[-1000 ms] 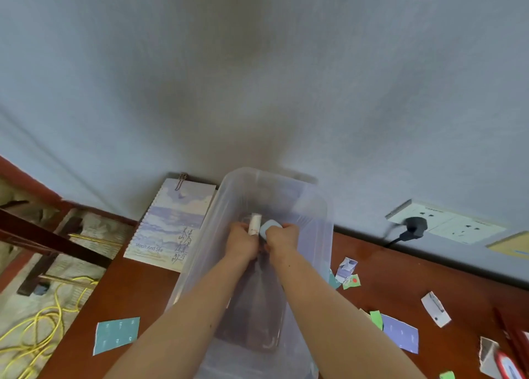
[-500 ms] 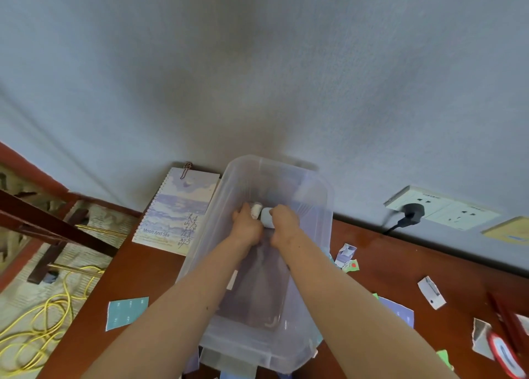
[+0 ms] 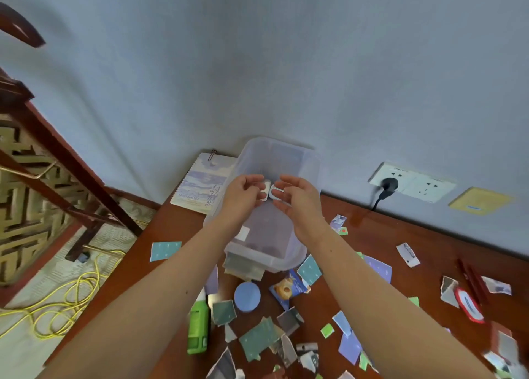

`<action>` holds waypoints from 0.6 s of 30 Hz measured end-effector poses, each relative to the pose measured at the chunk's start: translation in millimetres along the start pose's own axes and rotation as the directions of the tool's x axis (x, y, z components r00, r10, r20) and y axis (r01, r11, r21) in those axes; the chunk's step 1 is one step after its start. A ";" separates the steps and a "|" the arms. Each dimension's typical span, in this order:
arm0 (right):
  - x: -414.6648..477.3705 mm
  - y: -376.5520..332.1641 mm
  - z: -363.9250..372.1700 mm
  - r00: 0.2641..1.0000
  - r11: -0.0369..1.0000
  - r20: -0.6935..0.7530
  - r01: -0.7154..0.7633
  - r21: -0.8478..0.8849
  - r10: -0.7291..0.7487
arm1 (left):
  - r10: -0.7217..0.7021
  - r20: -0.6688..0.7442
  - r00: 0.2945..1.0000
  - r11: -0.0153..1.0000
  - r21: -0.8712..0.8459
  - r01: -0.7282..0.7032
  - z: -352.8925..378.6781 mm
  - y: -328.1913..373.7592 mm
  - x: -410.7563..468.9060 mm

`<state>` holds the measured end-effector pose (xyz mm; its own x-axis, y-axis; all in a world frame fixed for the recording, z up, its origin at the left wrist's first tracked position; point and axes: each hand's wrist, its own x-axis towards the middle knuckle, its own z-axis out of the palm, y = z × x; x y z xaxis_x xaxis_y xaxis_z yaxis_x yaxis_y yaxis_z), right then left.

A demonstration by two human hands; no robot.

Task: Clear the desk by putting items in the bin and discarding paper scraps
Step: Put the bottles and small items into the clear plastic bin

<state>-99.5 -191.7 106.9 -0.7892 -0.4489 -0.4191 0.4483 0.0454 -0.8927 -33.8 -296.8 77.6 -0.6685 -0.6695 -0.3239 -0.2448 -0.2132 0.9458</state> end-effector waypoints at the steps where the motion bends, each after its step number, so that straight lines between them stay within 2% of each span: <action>1: -11.9 1.5 -2.6 1.000 1.000 0.005 0.022 -0.013 -0.022 | 0.015 -0.007 1.000 1.000 -0.005 -0.015 -1.7 0.7 -13.6; 8: -78.3 23.6 -36.5 0.993 0.987 0.022 0.118 -0.112 -0.117 | 0.104 -0.098 0.990 0.993 -0.045 -0.109 -3.2 -7.2 -90.2; 18: -136.3 63.2 -78.4 0.991 0.972 0.131 0.066 -0.227 -0.037 | 0.105 -0.199 0.974 0.994 0.029 -0.101 2.3 -47.5 -176.6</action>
<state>3.5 -57.6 94.7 -0.7435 -0.5631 -0.3607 0.2881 0.2171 -0.9327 94.3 -166.8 89.8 -0.5373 -0.8163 -0.2119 -0.1963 -0.1233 0.9728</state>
